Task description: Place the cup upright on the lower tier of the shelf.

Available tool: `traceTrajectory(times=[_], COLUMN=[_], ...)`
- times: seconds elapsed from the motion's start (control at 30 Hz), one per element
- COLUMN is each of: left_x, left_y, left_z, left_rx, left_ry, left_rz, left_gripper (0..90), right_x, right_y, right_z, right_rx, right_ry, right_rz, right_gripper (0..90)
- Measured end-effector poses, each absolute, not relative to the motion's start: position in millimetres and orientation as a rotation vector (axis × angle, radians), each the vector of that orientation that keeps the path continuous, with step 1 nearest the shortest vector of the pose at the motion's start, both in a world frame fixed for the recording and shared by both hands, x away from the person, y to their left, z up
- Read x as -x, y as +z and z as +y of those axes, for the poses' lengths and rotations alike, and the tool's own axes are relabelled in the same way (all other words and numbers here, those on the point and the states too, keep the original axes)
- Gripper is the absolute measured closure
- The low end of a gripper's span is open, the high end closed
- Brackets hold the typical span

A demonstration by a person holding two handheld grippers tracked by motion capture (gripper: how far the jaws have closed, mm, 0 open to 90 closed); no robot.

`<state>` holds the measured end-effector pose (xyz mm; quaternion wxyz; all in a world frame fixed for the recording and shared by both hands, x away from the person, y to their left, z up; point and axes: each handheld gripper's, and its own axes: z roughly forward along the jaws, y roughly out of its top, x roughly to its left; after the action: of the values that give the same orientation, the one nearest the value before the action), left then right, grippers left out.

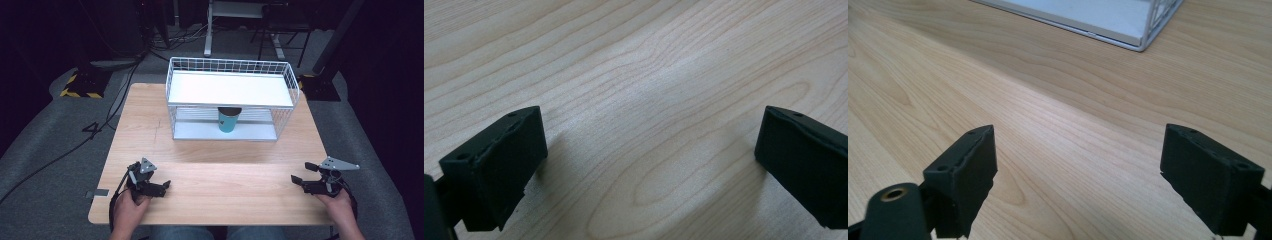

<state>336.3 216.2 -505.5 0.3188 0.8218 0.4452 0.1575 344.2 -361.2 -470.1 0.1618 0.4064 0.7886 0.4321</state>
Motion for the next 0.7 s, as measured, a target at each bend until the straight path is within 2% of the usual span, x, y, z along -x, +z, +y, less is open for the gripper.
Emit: traceTrajectory(times=[0.33,0.7], left_x=[-336.3,-336.9], left_y=[-505.4,-505.5], left_z=[216.2,215.9], left_rx=[-2.162,-2.163], left_ry=[0.416,0.416], left_rz=[1.17,1.166], left_gripper=[0.8,0.8], right_x=[-340.9,-342.1], right_y=[-491.9,-504.3], right_z=[-371.6,-358.5], right_rx=[-1.219,-1.161], right_ry=[1.163,1.001], right_rz=[2.253,2.312], right_gripper=[15.5,12.8])
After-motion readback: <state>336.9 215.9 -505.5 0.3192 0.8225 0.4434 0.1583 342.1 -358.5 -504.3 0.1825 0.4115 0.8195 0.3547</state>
